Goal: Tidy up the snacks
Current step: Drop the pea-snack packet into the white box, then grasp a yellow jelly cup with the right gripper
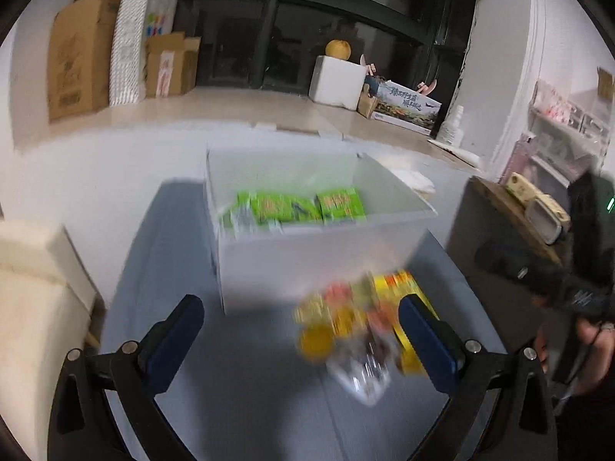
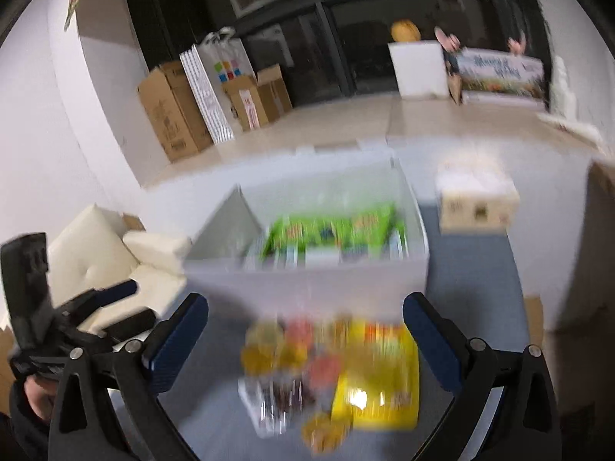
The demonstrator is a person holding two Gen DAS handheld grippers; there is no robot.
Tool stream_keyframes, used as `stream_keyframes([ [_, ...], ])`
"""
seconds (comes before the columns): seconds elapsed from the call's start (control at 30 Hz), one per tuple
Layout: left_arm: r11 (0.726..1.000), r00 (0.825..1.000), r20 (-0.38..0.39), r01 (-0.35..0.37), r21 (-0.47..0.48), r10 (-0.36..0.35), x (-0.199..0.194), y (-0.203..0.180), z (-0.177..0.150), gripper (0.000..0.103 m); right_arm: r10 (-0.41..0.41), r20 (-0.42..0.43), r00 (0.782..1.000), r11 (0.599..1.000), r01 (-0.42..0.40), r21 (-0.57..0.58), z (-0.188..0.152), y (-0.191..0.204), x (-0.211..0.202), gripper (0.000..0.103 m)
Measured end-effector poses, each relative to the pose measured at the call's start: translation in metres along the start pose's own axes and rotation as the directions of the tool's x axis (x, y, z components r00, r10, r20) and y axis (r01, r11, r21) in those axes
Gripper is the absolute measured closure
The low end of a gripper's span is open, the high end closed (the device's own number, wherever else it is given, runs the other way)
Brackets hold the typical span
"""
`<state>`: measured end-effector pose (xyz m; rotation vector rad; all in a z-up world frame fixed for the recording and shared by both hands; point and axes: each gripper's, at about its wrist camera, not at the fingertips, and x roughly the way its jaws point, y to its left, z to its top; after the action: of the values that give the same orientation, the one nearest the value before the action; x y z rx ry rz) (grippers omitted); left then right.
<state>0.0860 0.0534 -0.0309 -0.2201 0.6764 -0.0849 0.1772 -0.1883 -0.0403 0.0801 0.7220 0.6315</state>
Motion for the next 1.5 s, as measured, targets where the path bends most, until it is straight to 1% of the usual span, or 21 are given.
stream_keyframes([
  [0.07, 0.999, 1.0, -0.009, 0.001, -0.039, -0.001, -0.012, 0.004, -0.024, 0.0, -0.006, -0.015, 1.0, 1.0, 0.006, 0.003, -0.019, 0.0, -0.002, 0.0],
  [0.17, 0.999, 1.0, -0.031, 0.0, -0.054, -0.002, -0.018, 0.007, -0.045, 0.0, 0.012, -0.043, 0.999, 1.0, -0.011, 0.021, -0.064, -0.004, 0.0, 0.0],
  [0.23, 0.999, 0.999, -0.039, -0.005, -0.046, 0.004, -0.019, 0.008, -0.052, 0.0, 0.018, -0.101, 0.995, 0.999, -0.012, 0.053, -0.091, -0.014, 0.014, 0.0],
  [0.33, 0.999, 0.999, -0.046, 0.003, -0.053, -0.006, -0.015, 0.009, -0.057, 0.0, 0.012, -0.123, 0.992, 0.999, -0.006, 0.049, -0.095, -0.016, 0.021, 0.0],
  [0.43, 0.998, 0.998, -0.06, 0.024, -0.057, -0.028, -0.011, 0.006, -0.062, 0.0, 0.047, -0.116, 0.992, 0.998, -0.041, 0.055, -0.095, -0.02, 0.028, 0.0],
  [0.53, 0.998, 0.996, -0.07, 0.058, -0.033, -0.06, -0.007, -0.003, -0.066, 0.0, 0.074, -0.143, 0.987, 0.996, -0.066, 0.058, -0.09, -0.026, 0.048, 0.0],
  [0.57, 0.998, 0.995, -0.071, 0.064, -0.028, -0.066, -0.006, -0.005, -0.067, 0.0, 0.074, -0.143, 0.987, 0.996, -0.066, 0.058, -0.09, -0.026, 0.048, 0.003],
  [0.63, 0.997, 0.994, -0.082, 0.073, -0.014, -0.074, -0.002, -0.01, -0.07, 0.0, 0.079, -0.189, 0.979, 0.996, -0.07, 0.052, -0.087, -0.027, 0.067, 0.021],
  [0.67, 0.997, 0.993, -0.087, 0.074, -0.01, -0.075, -0.001, -0.012, -0.071, 0.0, 0.079, -0.189, 0.979, 0.996, -0.07, 0.052, -0.087, -0.027, 0.067, 0.039],
  [0.73, 0.997, 0.992, -0.1, 0.082, 0.002, -0.081, 0.003, -0.015, -0.073, 0.0, 0.068, -0.202, 0.977, 0.997, -0.062, 0.037, -0.086, -0.027, 0.074, 0.049],
  [0.77, 0.997, 0.991, -0.104, 0.082, 0.01, -0.081, 0.005, -0.016, -0.074, 0.0, 0.089, -0.199, 0.976, 0.996, -0.085, 0.027, -0.085, -0.026, 0.076, 0.055],
  [1.07, 0.994, 0.984, -0.16, 0.094, 0.058, -0.084, 0.031, -0.027, -0.074, 0.0, 0.099, -0.165, 0.981, 0.995, -0.101, -0.005, -0.091, -0.015, 0.057, 0.056],
  [1.1, 0.992, 0.981, -0.175, 0.098, 0.081, -0.082, 0.039, -0.032, -0.074, 0.0, 0.097, -0.153, 0.983, 0.995, -0.099, -0.004, -0.09, -0.015, 0.053, 0.064],
  [1.13, 0.99, 0.979, -0.187, 0.099, 0.1, -0.079, 0.046, -0.036, -0.075, 0.0, 0.096, -0.139, 0.986, 0.995, -0.098, -0.004, -0.09, -0.015, 0.048, 0.075],
  [1.17, 0.988, 0.977, -0.202, 0.097, 0.118, -0.072, 0.053, -0.04, -0.075, 0.0, 0.103, -0.118, 0.988, 0.995, -0.104, -0.004, -0.09, -0.016, 0.042, 0.08],
  [1.23, 0.986, 0.972, -0.228, 0.094, 0.14, -0.061, 0.068, -0.048, -0.077, 0.0, 0.079, -0.107, 0.991, 0.997, -0.081, -0.02, -0.09, -0.018, 0.038, 0.08],
  [1.3, 0.985, 0.967, -0.244, 0.105, 0.141, -0.068, 0.074, -0.052, -0.081, 0.0, 0.046, -0.139, 0.989, 0.998, -0.05, -0.024, -0.093, -0.02, 0.044, 0.079],
  [1.33, 0.983, 0.967, -0.241, 0.119, 0.141, -0.082, 0.072, -0.054, -0.083, 0.0, 0.014, -0.129, 0.992, 0.999, -0.018, -0.03, -0.099, -0.022, 0.044, 0.074],
  [1.4, 0.981, 0.968, -0.234, 0.13, 0.145, -0.094, 0.068, -0.055, -0.084, 0.0, 0.023, -0.132, 0.991, 1.0, -0.024, -0.013, -0.102, -0.024, 0.044, 0.025],
  [1.43, 0.981, 0.969, -0.23, 0.126, 0.148, -0.09, 0.065, -0.054, -0.084, 0.0, 0.024, -0.13, 0.991, 1.0, -0.025, -0.001, -0.104, -0.026, 0.042, 0.02],
  [1.5, 0.982, 0.97, -0.225, 0.125, 0.138, -0.092, 0.062, -0.051, -0.082, 0.0, 0.055, -0.089, 0.995, 0.998, -0.054, 0.015, -0.106, -0.027, 0.032, 0.019],
])
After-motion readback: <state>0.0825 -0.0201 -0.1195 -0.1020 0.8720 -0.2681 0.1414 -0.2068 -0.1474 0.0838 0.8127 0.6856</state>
